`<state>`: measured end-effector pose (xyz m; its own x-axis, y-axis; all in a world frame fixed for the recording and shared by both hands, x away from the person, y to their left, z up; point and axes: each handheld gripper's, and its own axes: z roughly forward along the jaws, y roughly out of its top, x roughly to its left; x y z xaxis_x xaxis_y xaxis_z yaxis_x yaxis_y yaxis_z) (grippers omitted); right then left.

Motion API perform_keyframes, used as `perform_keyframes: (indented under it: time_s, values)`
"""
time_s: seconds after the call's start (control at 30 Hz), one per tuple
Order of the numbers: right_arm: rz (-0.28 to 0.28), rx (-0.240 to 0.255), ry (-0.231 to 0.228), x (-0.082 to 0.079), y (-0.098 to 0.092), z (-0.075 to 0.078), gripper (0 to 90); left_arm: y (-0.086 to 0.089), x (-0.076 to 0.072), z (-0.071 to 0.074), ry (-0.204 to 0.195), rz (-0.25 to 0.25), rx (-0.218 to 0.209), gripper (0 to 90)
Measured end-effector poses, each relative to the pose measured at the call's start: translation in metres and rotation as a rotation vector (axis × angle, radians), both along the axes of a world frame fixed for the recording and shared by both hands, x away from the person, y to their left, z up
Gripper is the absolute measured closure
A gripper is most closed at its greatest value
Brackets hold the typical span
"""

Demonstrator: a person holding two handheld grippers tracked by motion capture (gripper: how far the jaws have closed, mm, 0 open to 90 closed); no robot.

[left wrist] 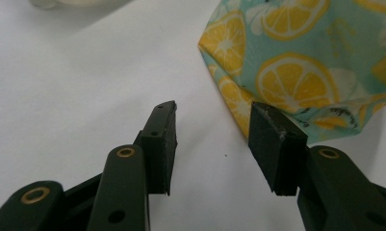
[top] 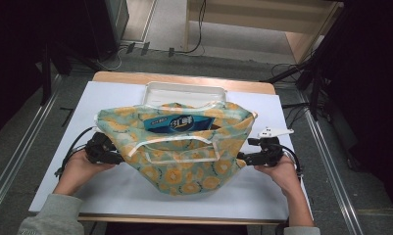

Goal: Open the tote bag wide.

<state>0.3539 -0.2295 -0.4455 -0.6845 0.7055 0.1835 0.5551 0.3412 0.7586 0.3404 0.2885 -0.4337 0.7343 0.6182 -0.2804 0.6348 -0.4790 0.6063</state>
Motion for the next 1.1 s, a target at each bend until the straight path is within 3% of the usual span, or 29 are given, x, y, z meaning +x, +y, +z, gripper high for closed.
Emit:
perform_keyframes:
  time_s: [0.17, 0.27, 0.37, 0.47, 0.6, 1.1]
  values:
    - [-0.001, 0.013, -0.014, -0.001, 0.0, 0.003, 24.0, 0.003, 0.0, 0.003, -0.032, 0.02, 0.02, 54.8]
    - [-0.006, 0.029, -0.029, -0.001, -0.004, 0.005, 29.7, 0.006, 0.004, 0.004, 0.002, 0.045, 0.024, 50.7]
    - [-0.008, 0.034, -0.039, 0.0, -0.007, 0.008, 35.6, 0.011, 0.01, 0.003, 0.057, 0.07, -0.013, 45.2]
    - [0.006, 0.034, -0.024, 0.002, -0.007, 0.009, 38.2, 0.013, 0.011, 0.003, 0.044, 0.08, -0.013, 45.4]
    - [0.012, 0.024, -0.015, 0.003, -0.006, 0.011, 42.4, 0.016, 0.013, 0.003, 0.037, 0.066, -0.031, 46.4]
    - [0.027, 0.029, 0.008, 0.003, -0.005, 0.013, 47.7, 0.015, 0.014, 0.003, 0.032, 0.051, -0.033, 43.3]
